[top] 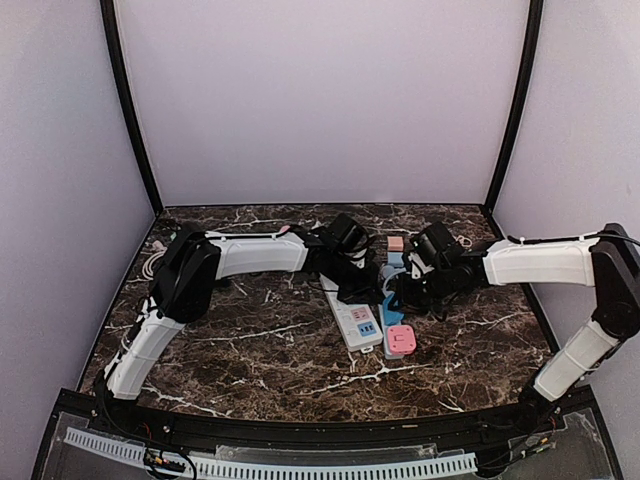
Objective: Pull the plug off the socket
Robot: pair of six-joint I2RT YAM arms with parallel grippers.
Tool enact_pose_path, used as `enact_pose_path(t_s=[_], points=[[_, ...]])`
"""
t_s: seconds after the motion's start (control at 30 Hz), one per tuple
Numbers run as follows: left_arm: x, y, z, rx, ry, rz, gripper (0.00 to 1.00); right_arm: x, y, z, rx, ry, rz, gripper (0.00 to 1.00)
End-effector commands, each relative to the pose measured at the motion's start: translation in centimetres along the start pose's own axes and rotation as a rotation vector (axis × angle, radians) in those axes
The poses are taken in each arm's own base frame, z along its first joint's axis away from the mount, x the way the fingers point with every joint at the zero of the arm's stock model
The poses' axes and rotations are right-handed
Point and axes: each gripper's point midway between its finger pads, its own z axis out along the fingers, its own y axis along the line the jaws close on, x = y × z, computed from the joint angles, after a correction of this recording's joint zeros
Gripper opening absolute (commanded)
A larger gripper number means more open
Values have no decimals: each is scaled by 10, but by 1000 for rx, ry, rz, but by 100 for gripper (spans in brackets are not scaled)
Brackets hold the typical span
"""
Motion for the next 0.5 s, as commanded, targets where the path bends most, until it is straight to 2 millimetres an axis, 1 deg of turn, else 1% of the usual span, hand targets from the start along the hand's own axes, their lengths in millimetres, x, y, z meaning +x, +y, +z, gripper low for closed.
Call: enact_pose_path(t_s=[0.0, 0.27, 0.47], points=[[20, 33, 8, -124, 57, -30, 2, -17, 15, -5, -92, -32, 14, 0], [22, 41, 12, -149, 71, -39, 2, -33, 25, -19, -215, -71, 42, 0], [25, 44, 15, -157, 80, -47, 2, -38, 30, -26, -260, -99, 38, 0]])
